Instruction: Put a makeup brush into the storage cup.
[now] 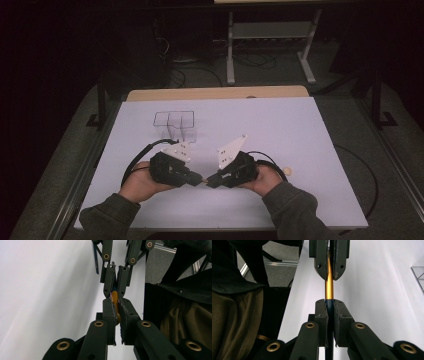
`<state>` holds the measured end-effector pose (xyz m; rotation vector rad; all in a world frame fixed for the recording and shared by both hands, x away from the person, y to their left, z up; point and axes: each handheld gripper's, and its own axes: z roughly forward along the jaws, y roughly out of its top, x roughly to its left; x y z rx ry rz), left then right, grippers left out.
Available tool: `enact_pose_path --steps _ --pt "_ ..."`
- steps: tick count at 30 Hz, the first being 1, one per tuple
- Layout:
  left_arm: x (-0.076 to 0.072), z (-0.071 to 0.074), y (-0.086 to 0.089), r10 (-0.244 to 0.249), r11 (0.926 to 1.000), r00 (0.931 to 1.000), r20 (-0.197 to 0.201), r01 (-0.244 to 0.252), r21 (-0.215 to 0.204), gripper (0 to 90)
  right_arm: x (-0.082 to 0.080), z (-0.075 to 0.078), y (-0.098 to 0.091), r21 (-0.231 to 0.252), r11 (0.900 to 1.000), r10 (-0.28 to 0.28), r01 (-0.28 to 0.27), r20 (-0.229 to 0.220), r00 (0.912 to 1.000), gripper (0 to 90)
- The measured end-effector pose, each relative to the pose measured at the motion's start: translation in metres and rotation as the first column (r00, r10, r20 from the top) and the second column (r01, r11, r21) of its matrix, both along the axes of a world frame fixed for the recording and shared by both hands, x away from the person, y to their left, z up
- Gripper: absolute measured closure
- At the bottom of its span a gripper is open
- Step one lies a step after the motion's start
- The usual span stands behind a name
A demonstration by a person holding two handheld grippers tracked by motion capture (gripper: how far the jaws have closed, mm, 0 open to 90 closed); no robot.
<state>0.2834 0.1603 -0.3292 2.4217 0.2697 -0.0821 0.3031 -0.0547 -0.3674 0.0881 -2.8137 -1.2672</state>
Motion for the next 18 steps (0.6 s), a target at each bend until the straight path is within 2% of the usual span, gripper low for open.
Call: enact_pose_path --steps 1,4,6,9,12,13,14,18 --pt "0.0 0.0 0.0 -0.009 0.9999 0.9998 0.017 0.009 0.011 84.4 0.0 0.0 0.002 -0.01 0.9999 0.004 -0.004 0.011 0.9999 81.5" --pt "-0.001 0.001 -0.001 -0.009 0.9998 0.9998 0.016 0.009 0.019 84.4 -0.002 0.001 0.004 -0.029 0.9996 0.007 -0.006 0.019 0.9998 81.1" --pt "-0.001 0.004 -0.001 -0.01 0.9996 0.9997 0.022 0.01 0.025 84.5 -0.002 0.005 0.007 -0.059 0.9983 0.001 0.001 0.03 0.9996 77.2" --pt "-0.001 0.007 -0.002 -0.013 0.9988 0.9995 0.028 0.012 0.047 84.5 -0.003 0.011 0.011 -0.1 0.9949 0.0 0.007 0.064 0.9979 75.0" --pt "-0.001 0.008 -0.003 -0.01 0.9988 0.9996 0.026 0.008 0.048 84.5 -0.004 0.014 0.015 -0.12 0.9927 0.002 0.006 0.062 0.9981 75.8" --pt "-0.001 0.01 -0.004 -0.008 0.9977 0.9993 0.035 0.006 0.067 84.5 -0.004 0.016 0.018 -0.147 0.9891 0.005 0.005 0.071 0.9975 76.6" --pt "-0.001 0.01 -0.004 -0.007 0.9967 0.9992 0.039 0.004 0.081 84.5 -0.005 0.017 0.019 -0.155 0.9879 0.006 0.005 0.068 0.9977 76.8" --pt "-0.001 0.009 -0.005 -0.006 0.9955 0.9991 0.042 0.002 0.095 84.5 -0.005 0.02 0.022 -0.171 0.9852 0.007 0.005 0.067 0.9978 77.6"
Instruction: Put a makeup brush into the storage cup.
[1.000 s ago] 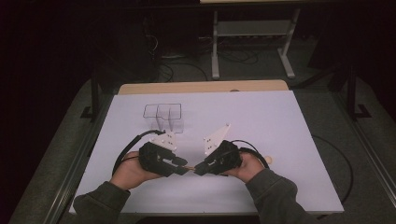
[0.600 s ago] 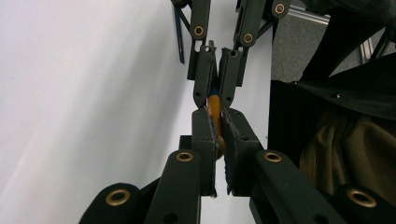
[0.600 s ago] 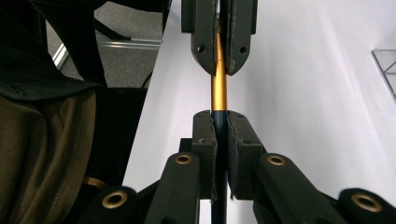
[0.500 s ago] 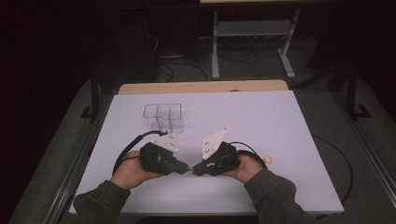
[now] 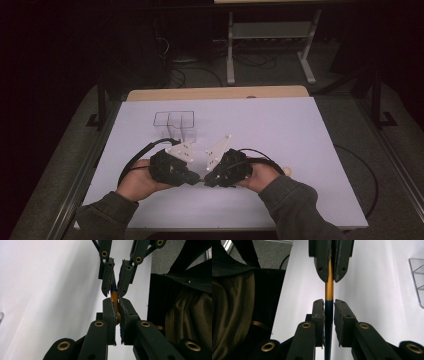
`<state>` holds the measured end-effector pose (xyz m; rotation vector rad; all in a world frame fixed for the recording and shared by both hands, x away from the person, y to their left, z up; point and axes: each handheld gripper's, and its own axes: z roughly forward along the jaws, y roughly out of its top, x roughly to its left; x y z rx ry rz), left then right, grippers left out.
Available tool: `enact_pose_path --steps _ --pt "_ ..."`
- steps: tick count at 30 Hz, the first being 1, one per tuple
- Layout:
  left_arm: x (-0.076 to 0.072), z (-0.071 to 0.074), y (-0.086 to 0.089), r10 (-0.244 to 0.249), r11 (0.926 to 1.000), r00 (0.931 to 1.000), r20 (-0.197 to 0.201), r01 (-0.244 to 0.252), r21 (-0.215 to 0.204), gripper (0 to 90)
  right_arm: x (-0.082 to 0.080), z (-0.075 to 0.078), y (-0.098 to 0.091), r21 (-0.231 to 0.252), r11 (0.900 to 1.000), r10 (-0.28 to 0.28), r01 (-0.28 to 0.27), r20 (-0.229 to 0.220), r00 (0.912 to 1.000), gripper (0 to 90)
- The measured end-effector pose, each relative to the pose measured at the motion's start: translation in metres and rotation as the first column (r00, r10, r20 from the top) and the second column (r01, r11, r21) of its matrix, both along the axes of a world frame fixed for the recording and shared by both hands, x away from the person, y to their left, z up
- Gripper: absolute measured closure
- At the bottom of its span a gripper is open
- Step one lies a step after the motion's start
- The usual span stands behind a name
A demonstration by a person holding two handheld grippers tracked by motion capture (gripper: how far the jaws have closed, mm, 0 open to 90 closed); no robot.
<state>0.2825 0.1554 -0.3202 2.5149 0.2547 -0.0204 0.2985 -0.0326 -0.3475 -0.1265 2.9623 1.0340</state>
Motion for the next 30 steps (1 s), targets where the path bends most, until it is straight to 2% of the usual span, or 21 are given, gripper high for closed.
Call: enact_pose_path --steps 7,9,12,13,16,20,21,23,24,30 --pt "-0.001 -0.001 -0.006 -0.005 0.9999 1.0 -0.002 0.005 0.016 84.5 0.001 -0.003 0.006 -0.042 0.9991 -0.004 0.003 -0.018 0.9998 81.6" --pt "0.0 -0.001 -0.007 -0.018 0.9995 0.9998 0.006 0.018 0.027 84.4 0.002 -0.004 0.007 -0.047 0.9989 0.004 -0.006 -0.033 0.9994 82.0" --pt "0.001 -0.001 -0.006 -0.008 0.9999 1.0 0.001 0.008 0.015 83.0 0.004 -0.006 0.005 -0.028 0.9996 0.007 -0.008 -0.052 0.9986 82.2" --pt "0.001 0.001 -0.003 0.002 0.9999 1.0 -0.005 -0.002 -0.013 81.6 0.005 -0.006 0.004 -0.018 0.9998 0.0 -0.001 -0.065 0.9979 82.3" --pt "0.001 0.004 0.004 0.019 0.999 0.9998 -0.007 -0.019 -0.04 75.4 0.009 -0.008 0.001 -0.004 1.0 -0.005 0.005 -0.081 0.9967 82.3" --pt "0.001 0.007 0.01 0.041 0.9977 0.9991 0.005 -0.041 -0.054 69.5 0.014 -0.01 -0.004 0.025 0.9996 -0.012 0.014 -0.094 0.9955 82.4" --pt "0.001 0.008 0.015 0.067 0.9956 0.9978 0.004 -0.067 -0.067 67.5 0.017 -0.009 -0.008 0.035 0.9987 -0.033 0.037 -0.115 0.9928 82.4" --pt "0.0 0.008 0.018 0.074 0.9944 0.9972 0.007 -0.073 -0.077 65.7 0.02 -0.008 -0.011 0.053 0.9973 -0.044 0.05 -0.113 0.9926 82.4" --pt "0.0 0.008 0.023 0.084 0.9921 0.9963 0.017 -0.082 -0.095 65.1 0.022 -0.008 -0.012 0.06 0.9964 -0.052 0.059 -0.117 0.9917 82.4" --pt "-0.001 0.003 0.039 0.135 0.9809 0.9908 0.01 -0.132 -0.143 62.0 0.032 -0.005 -0.019 0.112 0.9881 -0.088 0.105 -0.151 0.9847 82.4"
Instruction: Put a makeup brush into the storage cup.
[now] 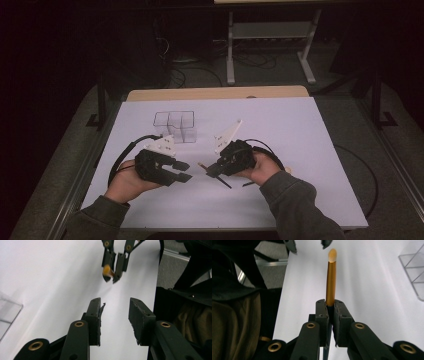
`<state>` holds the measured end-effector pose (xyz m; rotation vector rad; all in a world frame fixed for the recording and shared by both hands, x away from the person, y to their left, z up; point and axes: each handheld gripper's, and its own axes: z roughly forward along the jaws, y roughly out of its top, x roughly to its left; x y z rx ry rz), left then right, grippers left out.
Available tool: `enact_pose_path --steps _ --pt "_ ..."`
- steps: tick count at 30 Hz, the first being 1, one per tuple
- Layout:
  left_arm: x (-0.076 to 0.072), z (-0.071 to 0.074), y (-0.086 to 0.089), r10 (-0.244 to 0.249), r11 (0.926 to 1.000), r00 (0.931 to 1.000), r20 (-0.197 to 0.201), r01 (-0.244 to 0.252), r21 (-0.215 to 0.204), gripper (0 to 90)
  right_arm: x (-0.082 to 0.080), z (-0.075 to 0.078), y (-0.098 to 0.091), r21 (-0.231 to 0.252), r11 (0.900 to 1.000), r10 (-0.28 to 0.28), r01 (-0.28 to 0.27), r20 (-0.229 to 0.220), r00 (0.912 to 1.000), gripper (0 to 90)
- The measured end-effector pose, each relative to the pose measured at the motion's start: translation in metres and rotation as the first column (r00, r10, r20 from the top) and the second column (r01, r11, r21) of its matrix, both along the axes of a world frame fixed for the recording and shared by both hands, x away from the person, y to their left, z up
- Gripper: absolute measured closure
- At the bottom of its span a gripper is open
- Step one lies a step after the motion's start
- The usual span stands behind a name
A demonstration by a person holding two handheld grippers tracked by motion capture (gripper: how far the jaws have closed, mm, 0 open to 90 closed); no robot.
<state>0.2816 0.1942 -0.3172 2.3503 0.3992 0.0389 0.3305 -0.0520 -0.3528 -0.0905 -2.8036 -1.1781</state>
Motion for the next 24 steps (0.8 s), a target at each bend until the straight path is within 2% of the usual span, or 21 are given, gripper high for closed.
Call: enact_pose_path --steps 7,10,18,21,23,24 --pt "-0.001 -0.01 0.013 0.043 0.9989 0.9991 -0.006 -0.043 -0.018 57.4 0.01 0.002 -0.004 0.025 0.999 -0.036 0.037 -0.012 0.9993 82.3" --pt "-0.002 -0.016 0.02 0.076 0.9968 0.9971 0.011 -0.075 -0.025 55.7 0.017 0.008 -0.004 0.038 0.9978 -0.053 0.054 -0.019 0.9984 82.3" --pt "-0.004 -0.028 0.034 0.148 0.9881 0.9888 0.025 -0.146 -0.048 50.7 0.03 0.016 0.0 0.049 0.9963 -0.07 0.071 -0.029 0.9972 82.3" --pt "-0.005 -0.031 0.036 0.165 0.9854 0.9858 0.031 -0.164 -0.046 49.4 0.033 0.018 0.001 0.039 0.9954 -0.085 0.087 -0.046 0.9953 82.3" --pt "-0.005 -0.032 0.036 0.168 0.9851 0.9851 0.036 -0.167 -0.043 48.9 0.036 0.018 0.002 0.051 0.9954 -0.079 0.081 -0.034 0.9963 82.3" --pt "-0.006 -0.035 0.036 0.183 0.9826 0.9823 0.042 -0.181 -0.042 48.6 0.039 0.019 0.003 0.058 0.9954 -0.074 0.076 -0.029 0.9968 82.3"
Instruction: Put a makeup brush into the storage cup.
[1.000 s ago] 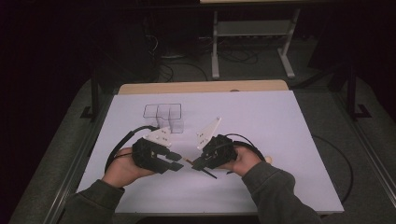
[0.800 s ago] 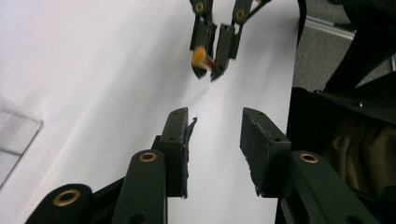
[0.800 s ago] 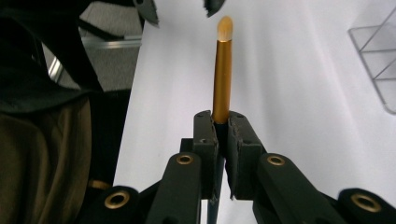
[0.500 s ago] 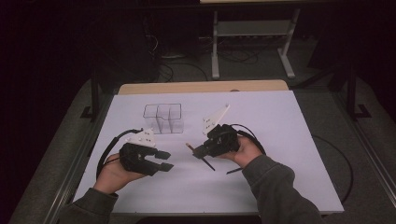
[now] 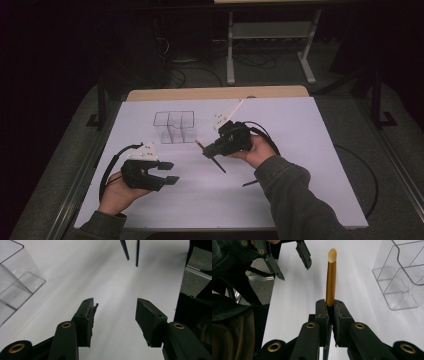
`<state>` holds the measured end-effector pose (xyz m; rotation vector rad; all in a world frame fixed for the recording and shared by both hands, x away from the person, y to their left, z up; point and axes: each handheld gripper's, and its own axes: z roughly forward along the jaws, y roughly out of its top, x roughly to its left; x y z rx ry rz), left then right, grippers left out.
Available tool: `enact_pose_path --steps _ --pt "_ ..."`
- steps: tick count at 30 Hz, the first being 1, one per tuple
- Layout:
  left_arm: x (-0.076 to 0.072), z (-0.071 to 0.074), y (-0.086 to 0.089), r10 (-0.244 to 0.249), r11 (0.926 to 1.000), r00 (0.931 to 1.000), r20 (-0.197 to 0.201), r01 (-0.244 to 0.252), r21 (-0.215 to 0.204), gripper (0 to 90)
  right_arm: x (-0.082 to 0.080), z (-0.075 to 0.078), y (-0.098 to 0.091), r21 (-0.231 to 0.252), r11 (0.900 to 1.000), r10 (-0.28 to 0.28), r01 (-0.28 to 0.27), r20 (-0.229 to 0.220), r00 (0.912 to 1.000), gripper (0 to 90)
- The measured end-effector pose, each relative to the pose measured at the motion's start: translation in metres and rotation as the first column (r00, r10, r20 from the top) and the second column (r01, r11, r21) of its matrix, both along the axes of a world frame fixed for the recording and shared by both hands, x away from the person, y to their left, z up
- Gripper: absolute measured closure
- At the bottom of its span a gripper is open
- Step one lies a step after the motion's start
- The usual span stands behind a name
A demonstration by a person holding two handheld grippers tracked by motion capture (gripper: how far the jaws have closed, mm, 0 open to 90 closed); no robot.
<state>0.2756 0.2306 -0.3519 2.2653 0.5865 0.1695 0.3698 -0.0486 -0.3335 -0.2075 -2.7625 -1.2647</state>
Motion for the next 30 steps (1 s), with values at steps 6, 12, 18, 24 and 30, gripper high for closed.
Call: enact_pose_path --steps 6,12,18,24,30 --pt "-0.001 -0.007 0.004 0.022 0.9997 0.9996 0.015 -0.022 -0.003 46.9 0.008 0.005 0.003 0.009 0.9999 -0.012 0.012 -0.005 0.9999 82.2" --pt "-0.003 -0.016 0.008 0.047 0.9987 0.9989 0.01 -0.046 -0.02 45.1 0.014 0.007 0.007 0.007 0.9997 -0.022 0.022 -0.009 0.9997 82.2" --pt "-0.003 -0.024 0.013 0.068 0.9971 0.9975 0.017 -0.067 -0.034 42.9 0.023 0.008 0.011 0.01 0.9994 -0.033 0.033 -0.018 0.9993 82.2" --pt "-0.003 -0.028 0.018 0.089 0.9947 0.9958 0.019 -0.088 -0.053 39.3 0.029 0.012 0.018 0.016 0.9989 -0.043 0.043 -0.025 0.9988 82.2" --pt "-0.004 -0.03 0.021 0.108 0.9925 0.9939 0.02 -0.107 -0.059 38.5 0.038 0.025 0.025 0.043 0.9983 -0.04 0.04 -0.006 0.9992 82.2"
